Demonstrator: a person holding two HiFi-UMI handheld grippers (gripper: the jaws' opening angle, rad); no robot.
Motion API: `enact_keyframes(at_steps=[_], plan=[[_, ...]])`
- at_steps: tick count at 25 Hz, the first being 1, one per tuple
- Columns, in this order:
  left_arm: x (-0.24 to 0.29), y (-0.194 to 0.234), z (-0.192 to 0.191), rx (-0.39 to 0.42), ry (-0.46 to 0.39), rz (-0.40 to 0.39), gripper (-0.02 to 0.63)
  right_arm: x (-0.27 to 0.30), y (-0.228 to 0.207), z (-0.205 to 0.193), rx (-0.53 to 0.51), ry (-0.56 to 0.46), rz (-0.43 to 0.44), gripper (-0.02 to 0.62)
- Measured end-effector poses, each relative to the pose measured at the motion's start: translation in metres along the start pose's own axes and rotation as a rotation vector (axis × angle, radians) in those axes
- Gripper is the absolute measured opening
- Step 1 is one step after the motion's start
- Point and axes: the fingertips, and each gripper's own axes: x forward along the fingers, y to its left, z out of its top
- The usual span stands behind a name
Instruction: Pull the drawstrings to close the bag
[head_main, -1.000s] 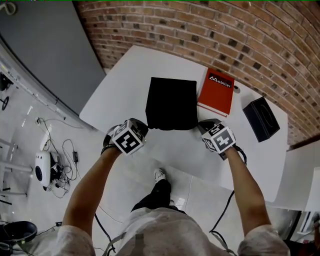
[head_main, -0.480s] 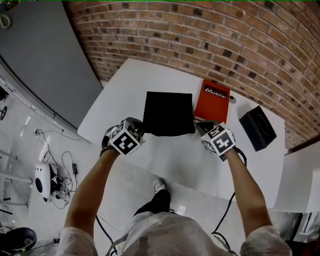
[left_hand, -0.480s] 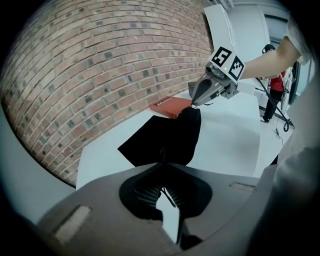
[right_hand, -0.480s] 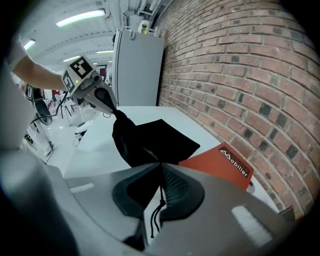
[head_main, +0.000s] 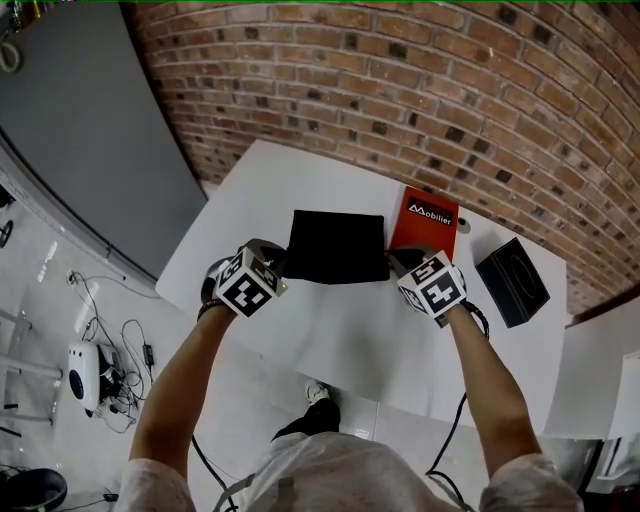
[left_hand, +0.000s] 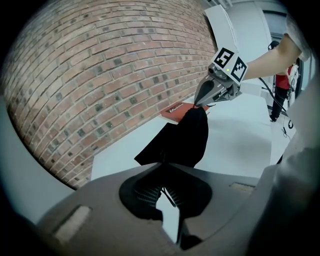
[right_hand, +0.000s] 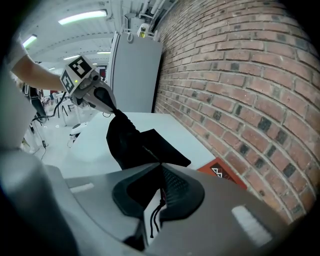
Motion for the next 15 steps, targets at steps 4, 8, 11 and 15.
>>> enact_keyframes(at_steps=[4,8,11,15], plan=[[-0.004,0.021,0.008,0.002,-0.008,0.02,0.006,0.003,-0.012,0.022,-0.01,-0.023,-0.018,0.005],[-0.01,0.046,0.022,0.013,-0.035,0.057,0.006,0.003,-0.026,0.047,-0.008,-0.056,-0.049,0.005],[-0.016,0.064,0.033,0.025,-0.058,0.083,0.006,0.001,-0.037,0.066,0.001,-0.083,-0.077,0.005],[-0.024,0.085,0.051,0.017,-0.105,0.122,0.006,-0.005,-0.049,0.088,0.03,-0.12,-0.112,0.005]])
